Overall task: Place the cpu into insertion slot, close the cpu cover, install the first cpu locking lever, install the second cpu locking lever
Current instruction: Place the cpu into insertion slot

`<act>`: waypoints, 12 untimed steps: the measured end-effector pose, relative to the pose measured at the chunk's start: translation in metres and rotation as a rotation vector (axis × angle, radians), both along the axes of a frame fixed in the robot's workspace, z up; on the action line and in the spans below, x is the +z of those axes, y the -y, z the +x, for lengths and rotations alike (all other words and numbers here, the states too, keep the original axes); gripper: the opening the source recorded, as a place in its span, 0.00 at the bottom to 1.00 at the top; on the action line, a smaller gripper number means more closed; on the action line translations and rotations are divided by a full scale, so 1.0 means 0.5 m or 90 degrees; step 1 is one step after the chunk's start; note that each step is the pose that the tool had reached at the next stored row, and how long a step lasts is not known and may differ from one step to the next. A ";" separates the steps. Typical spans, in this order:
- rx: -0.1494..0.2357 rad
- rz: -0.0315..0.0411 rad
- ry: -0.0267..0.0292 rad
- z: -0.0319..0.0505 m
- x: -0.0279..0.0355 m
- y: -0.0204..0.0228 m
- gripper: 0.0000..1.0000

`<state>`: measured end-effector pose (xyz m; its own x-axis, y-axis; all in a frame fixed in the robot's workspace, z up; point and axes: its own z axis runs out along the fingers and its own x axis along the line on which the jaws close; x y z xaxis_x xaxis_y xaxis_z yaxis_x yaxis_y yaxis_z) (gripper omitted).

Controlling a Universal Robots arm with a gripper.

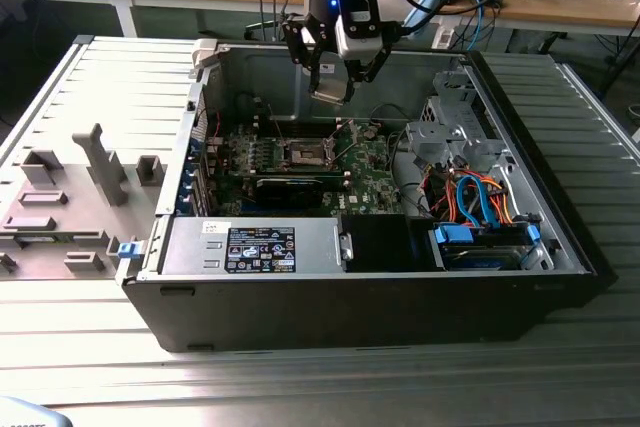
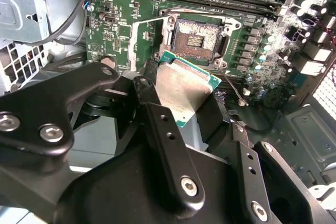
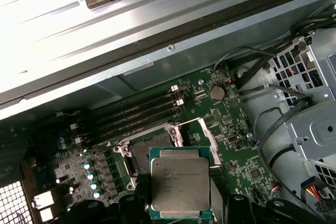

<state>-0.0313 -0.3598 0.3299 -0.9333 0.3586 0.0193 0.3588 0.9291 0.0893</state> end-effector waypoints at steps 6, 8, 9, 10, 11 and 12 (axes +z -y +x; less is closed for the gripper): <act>-0.007 0.0000 0.0000 0.000 0.000 0.0000 0.55; -0.010 0.0000 0.0000 0.000 0.000 0.0000 0.55; -0.011 0.0000 0.0000 0.000 0.000 0.0000 0.55; -0.012 0.0000 0.0000 0.000 0.000 0.0000 0.55; -0.014 0.0000 0.0000 0.000 0.000 0.0000 0.55; -0.016 0.0000 0.0000 0.000 0.000 0.0000 0.55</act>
